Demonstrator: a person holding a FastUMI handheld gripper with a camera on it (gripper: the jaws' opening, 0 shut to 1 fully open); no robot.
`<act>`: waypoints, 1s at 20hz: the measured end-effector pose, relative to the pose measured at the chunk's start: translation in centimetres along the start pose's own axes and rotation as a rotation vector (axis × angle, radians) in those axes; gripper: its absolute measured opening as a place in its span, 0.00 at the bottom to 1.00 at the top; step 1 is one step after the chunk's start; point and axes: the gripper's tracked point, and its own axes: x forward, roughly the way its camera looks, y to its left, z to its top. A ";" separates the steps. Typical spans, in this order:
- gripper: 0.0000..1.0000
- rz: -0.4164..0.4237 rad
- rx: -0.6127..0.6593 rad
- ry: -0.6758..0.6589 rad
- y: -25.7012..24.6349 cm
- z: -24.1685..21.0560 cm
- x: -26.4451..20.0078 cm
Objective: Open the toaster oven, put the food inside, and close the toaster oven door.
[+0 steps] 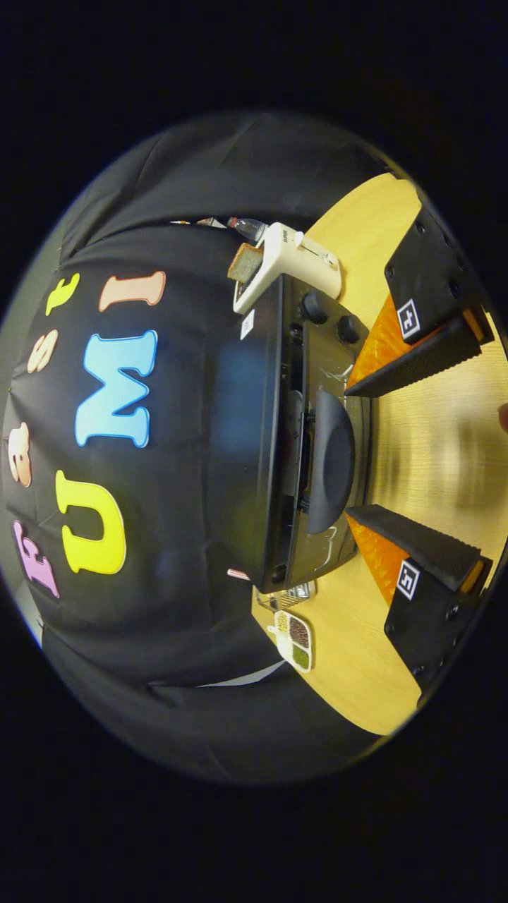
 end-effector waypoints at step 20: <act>0.97 -0.015 0.041 -0.335 -10.7 2.5 -24.3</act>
